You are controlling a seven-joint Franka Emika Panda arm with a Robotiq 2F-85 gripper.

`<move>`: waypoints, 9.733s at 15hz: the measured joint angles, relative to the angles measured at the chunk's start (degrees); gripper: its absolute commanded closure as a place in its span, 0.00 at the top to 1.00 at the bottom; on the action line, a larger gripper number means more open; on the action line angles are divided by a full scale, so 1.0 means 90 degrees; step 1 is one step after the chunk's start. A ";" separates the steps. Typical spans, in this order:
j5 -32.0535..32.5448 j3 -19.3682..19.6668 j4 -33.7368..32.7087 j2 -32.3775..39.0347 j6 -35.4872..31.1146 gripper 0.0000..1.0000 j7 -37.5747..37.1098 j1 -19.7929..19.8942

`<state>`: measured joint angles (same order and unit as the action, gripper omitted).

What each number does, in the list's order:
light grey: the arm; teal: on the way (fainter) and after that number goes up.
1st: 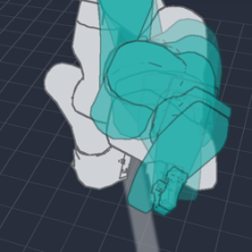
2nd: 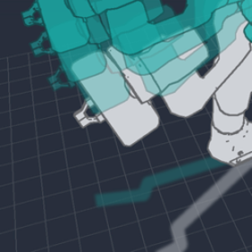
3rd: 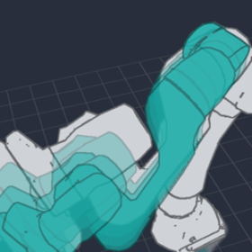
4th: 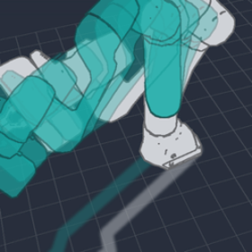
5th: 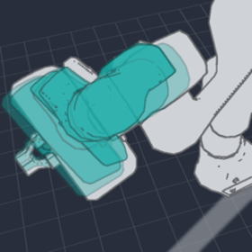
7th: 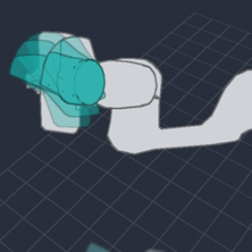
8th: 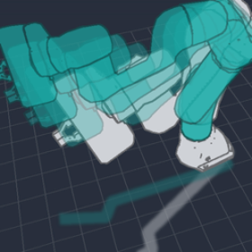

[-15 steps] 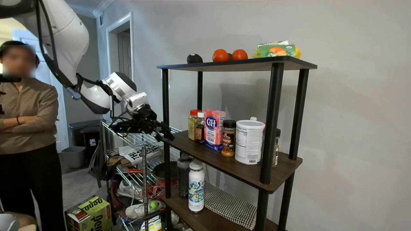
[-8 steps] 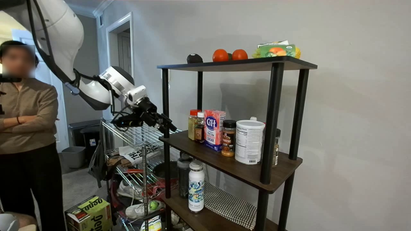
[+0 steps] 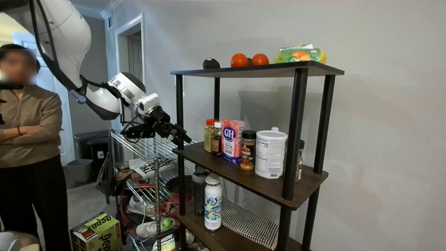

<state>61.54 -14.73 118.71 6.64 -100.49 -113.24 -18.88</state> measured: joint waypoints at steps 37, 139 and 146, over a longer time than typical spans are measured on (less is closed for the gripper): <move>0.1967 0.0428 -0.1138 0.0686 -0.0446 1.00 -0.0974 0.0270; 0.3311 0.0659 -0.0715 0.0689 -0.2074 1.00 -0.3812 0.0909; 0.3189 0.0662 -0.0712 0.0703 -0.1938 1.00 -0.3550 0.0910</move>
<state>90.24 -8.77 112.30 12.97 -117.93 -145.18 -10.69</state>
